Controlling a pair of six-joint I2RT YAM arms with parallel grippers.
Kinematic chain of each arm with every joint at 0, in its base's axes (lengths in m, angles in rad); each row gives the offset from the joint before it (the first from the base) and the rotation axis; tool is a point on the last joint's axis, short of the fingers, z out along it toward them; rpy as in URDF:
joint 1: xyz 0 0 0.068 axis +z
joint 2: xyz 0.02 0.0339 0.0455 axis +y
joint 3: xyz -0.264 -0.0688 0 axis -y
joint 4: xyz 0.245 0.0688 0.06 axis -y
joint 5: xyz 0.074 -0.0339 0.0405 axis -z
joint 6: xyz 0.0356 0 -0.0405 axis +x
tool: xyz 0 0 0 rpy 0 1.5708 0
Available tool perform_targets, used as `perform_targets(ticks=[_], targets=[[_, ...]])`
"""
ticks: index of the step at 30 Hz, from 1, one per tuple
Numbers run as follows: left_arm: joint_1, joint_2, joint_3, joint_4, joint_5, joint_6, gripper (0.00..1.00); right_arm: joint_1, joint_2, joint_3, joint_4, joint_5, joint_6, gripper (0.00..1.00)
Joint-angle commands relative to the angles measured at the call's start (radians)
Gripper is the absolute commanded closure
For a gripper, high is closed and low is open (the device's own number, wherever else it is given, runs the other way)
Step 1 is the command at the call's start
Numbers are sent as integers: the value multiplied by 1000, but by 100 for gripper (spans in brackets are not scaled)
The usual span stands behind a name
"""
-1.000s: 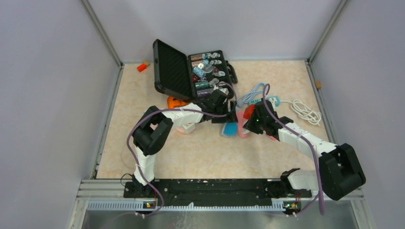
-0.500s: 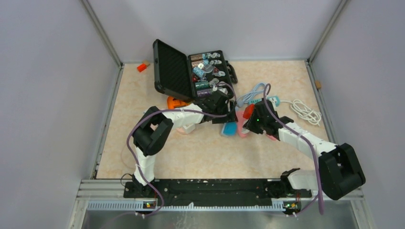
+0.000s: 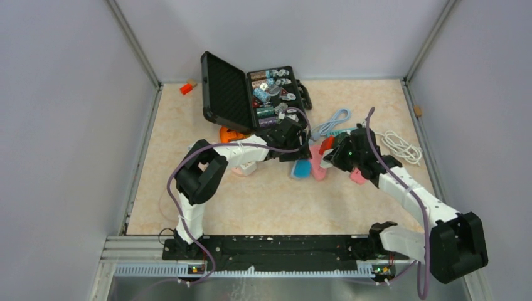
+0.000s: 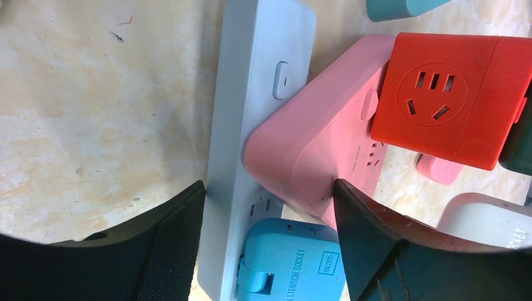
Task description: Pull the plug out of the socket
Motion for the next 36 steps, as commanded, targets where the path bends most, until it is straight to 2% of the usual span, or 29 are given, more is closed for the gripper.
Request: perform_targets(ticks=[1, 5, 11, 19, 30, 36], targets=[[23, 78, -43, -192, -159, 36, 27, -16, -50, 64, -24, -19, -4, 100], [23, 48, -22, -161, -98, 72, 24, -20, -101, 61, -91, 14, -40, 100], [28, -23, 80, -123, 77, 148, 2, -25, -211, 30, -207, 56, -91, 100], [31, -138, 148, -117, 84, 216, 1, -30, -304, -82, -276, 78, -80, 100], [40, -386, -74, -65, -18, 223, 1, -56, -312, -221, -131, 16, -48, 100], [43, -451, -158, -44, -57, 228, 1, -108, -284, -273, -55, -45, -38, 100]])
